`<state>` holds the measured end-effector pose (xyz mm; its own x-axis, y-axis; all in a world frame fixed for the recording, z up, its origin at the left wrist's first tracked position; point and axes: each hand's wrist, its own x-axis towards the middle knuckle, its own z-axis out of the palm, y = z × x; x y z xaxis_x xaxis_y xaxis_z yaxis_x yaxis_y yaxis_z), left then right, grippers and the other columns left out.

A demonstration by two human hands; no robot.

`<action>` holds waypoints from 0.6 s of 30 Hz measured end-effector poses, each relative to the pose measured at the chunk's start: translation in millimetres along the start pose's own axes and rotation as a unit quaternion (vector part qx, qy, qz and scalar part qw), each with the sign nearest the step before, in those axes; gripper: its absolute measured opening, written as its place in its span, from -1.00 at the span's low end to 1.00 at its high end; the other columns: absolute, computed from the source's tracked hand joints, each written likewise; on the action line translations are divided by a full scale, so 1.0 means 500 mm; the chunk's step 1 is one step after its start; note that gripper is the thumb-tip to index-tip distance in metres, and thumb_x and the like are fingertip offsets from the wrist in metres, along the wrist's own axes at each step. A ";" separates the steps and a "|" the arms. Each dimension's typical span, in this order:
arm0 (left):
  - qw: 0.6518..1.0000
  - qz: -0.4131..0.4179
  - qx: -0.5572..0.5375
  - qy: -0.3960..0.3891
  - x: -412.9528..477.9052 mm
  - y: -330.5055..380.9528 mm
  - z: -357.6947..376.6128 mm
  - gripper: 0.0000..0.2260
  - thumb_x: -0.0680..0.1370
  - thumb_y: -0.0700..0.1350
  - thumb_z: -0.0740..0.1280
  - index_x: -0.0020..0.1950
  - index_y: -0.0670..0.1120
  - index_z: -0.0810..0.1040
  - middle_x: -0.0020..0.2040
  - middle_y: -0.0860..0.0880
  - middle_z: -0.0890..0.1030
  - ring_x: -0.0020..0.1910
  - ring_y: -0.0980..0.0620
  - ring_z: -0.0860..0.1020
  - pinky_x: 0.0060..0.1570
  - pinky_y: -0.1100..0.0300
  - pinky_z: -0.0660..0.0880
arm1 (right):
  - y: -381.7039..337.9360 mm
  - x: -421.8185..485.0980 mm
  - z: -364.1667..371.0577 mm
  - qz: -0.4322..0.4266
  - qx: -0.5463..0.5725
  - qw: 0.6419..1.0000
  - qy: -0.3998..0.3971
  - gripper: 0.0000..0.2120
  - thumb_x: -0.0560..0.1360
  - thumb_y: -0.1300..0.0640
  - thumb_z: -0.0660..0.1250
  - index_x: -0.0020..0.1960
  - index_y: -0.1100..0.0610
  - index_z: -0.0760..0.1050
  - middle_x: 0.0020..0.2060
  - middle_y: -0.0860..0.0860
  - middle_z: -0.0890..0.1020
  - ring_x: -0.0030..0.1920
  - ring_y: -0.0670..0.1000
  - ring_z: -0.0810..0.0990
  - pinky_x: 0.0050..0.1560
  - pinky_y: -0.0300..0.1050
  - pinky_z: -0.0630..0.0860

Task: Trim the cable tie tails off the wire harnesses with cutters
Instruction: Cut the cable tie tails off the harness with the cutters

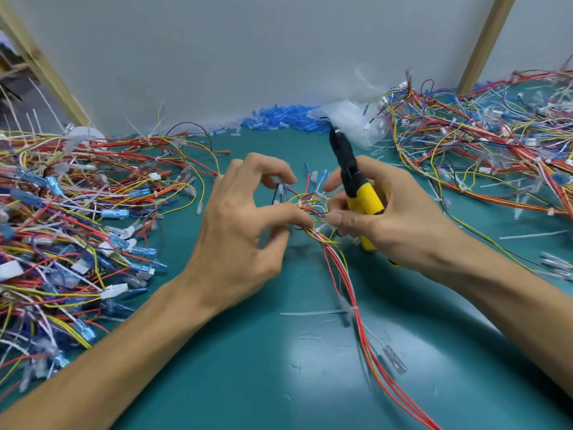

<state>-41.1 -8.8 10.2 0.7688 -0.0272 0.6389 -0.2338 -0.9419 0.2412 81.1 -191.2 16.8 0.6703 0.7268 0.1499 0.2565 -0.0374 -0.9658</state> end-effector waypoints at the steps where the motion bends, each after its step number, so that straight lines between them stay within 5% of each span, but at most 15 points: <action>1: 1.000 0.003 -0.004 -0.014 -0.002 0.003 0.000 -0.76 0.42 -0.27 0.41 -0.03 0.00 0.75 0.22 -0.04 0.53 0.16 -0.08 0.47 0.14 -0.17 0.39 | -0.003 -0.001 0.000 -0.003 -0.001 1.000 0.002 -0.71 0.51 0.46 0.46 0.12 0.21 0.50 -0.25 0.15 0.60 -0.36 -0.05 0.53 -0.28 -0.30 0.51; 4: 0.999 0.003 -0.004 -0.031 -0.003 0.012 0.000 -0.95 0.51 -0.07 0.47 -0.06 -0.01 0.67 0.29 -0.01 0.52 0.24 -0.05 0.46 0.19 -0.20 0.36 | -0.007 -0.003 0.001 -0.012 -0.018 1.000 0.003 -0.73 0.50 0.45 0.46 0.08 0.19 0.49 -0.26 0.18 0.61 -0.34 -0.03 0.52 -0.27 -0.24 0.52; 6: 1.000 0.000 0.004 -0.019 -0.003 0.014 0.004 -0.85 0.56 0.02 0.48 -0.09 -0.04 0.64 0.26 -0.03 0.53 0.19 -0.07 0.47 0.18 -0.21 0.36 | -0.005 -0.003 0.006 -0.020 -0.035 0.999 0.005 -0.73 0.49 0.43 0.48 0.05 0.18 0.49 -0.26 0.21 0.63 -0.33 -0.02 0.52 -0.25 -0.18 0.52; 12: 0.999 -0.036 -0.001 0.013 -0.004 0.026 0.007 -0.83 0.50 -0.02 0.51 -0.20 -0.05 0.59 0.15 0.02 0.53 0.06 -0.06 0.44 0.08 -0.17 0.36 | 0.005 -0.005 0.015 -0.038 -0.104 0.994 0.001 -0.74 0.46 0.31 0.50 0.01 0.06 0.51 -0.23 0.00 0.66 -0.14 0.16 0.64 0.02 0.22 0.61; 18: 0.992 -0.113 0.003 -0.061 -0.002 0.038 0.012 -0.85 0.48 0.20 0.45 -0.12 0.16 0.70 0.00 0.11 0.43 0.01 0.04 0.34 -0.03 0.07 0.15 | -0.003 -0.003 0.003 -0.020 -0.118 0.993 -0.021 -0.74 0.42 0.26 0.41 0.08 0.07 0.52 -0.22 0.00 0.66 -0.19 0.09 0.59 -0.08 0.10 0.57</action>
<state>-42.9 -28.8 9.8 0.8675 0.1455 0.4757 -0.0439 -0.9302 0.3645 78.7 -190.9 17.8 0.6284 0.7585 0.1725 0.4414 -0.1651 -0.8820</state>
